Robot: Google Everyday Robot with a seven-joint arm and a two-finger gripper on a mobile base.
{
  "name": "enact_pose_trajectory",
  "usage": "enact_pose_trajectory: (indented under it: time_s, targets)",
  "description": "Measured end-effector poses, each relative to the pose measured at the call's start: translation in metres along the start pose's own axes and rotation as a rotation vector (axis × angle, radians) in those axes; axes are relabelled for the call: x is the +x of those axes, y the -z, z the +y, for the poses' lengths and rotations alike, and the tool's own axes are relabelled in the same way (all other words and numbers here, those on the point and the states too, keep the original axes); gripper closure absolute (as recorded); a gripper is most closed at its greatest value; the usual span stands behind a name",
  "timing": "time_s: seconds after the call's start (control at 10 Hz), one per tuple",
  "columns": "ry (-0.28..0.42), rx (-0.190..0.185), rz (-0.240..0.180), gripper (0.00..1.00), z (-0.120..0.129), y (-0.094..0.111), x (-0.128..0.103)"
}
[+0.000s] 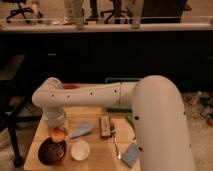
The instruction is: Place apple in purple bowl
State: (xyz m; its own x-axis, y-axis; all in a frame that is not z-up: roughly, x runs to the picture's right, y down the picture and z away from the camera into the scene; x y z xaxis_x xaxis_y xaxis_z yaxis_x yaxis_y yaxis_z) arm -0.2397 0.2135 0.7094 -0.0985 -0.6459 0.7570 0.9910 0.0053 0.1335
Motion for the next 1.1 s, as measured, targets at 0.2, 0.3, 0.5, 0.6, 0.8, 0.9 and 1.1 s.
enact_pose_trajectory:
  time_s: [0.2,0.3,0.5,0.6,0.8,0.9,1.1]
  targets:
    - [0.013,0.001,-0.021,1.00,-0.014,-0.016,-0.009]
    - [0.024,-0.001,-0.032,1.00,-0.022,-0.022,-0.013]
    - [0.047,-0.003,-0.054,1.00,-0.035,-0.030,-0.021]
    - [0.055,-0.005,-0.059,1.00,-0.039,-0.031,-0.024]
    - [0.064,-0.011,-0.056,1.00,-0.040,-0.029,-0.029]
    - [0.068,-0.014,-0.050,1.00,-0.040,-0.026,-0.031]
    - [0.072,-0.009,-0.044,0.99,-0.041,-0.023,-0.032]
